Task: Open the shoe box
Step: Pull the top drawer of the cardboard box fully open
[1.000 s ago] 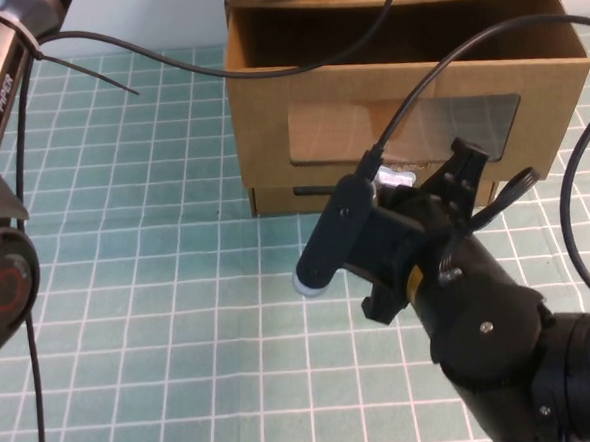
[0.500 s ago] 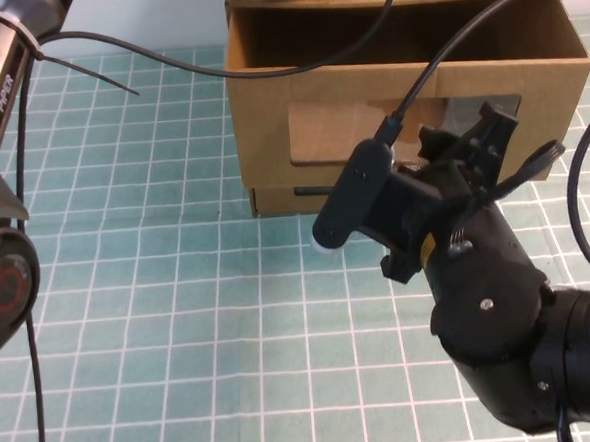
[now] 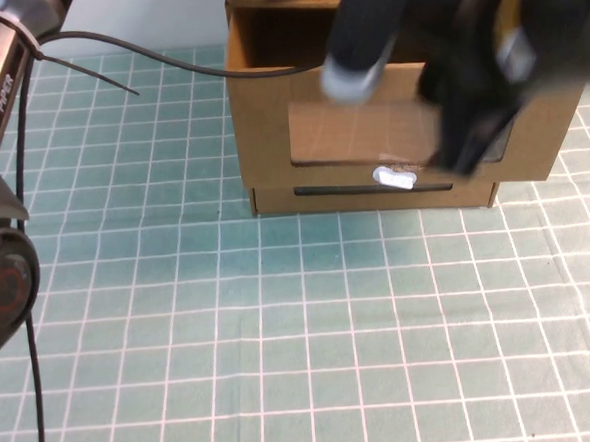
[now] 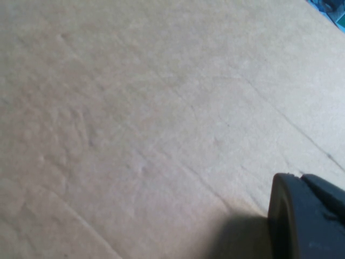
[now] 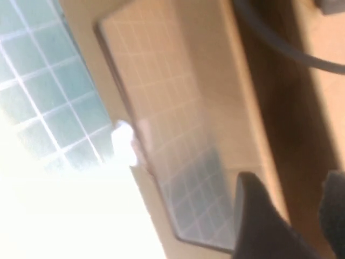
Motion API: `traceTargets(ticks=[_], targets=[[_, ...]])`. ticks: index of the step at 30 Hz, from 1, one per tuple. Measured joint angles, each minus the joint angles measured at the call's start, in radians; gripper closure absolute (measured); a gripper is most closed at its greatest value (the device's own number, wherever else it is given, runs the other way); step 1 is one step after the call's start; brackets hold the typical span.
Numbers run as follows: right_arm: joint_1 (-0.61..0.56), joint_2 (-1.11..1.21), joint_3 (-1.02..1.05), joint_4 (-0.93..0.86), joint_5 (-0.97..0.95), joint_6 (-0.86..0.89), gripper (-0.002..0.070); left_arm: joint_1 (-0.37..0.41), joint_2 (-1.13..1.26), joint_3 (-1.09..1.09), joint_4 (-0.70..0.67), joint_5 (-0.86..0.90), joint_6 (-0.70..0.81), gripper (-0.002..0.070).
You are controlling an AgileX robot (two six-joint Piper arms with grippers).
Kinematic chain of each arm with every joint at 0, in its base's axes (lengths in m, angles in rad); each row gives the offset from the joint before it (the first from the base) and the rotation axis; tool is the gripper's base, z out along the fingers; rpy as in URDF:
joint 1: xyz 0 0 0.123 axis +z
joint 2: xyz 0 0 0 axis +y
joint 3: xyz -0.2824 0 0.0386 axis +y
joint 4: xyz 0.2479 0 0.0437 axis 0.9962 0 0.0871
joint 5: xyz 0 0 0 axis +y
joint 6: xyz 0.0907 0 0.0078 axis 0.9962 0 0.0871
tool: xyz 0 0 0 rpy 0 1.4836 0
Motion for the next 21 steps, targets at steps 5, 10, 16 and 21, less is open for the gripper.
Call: traceTargets(ticks=[5,10,16,21], targets=[[-0.185,0.053,-0.229,0.291,0.077,-0.348,0.0437,0.000,0.000,0.000,-0.002,0.000,-0.003,0.0680],[-0.315,0.137,-0.286,0.360,0.075,-0.472,0.0435,0.000,0.000,0.000,-0.002,0.000,-0.003,0.0680],[-0.342,0.250,-0.291,0.390,0.118,-0.533,0.0310,0.000,0.000,0.000,-0.002,0.000,-0.005,0.0680],[-0.344,0.299,-0.291,0.394,0.100,-0.552,0.0217,0.000,0.000,0.000,-0.004,0.004,-0.006,0.0680]])
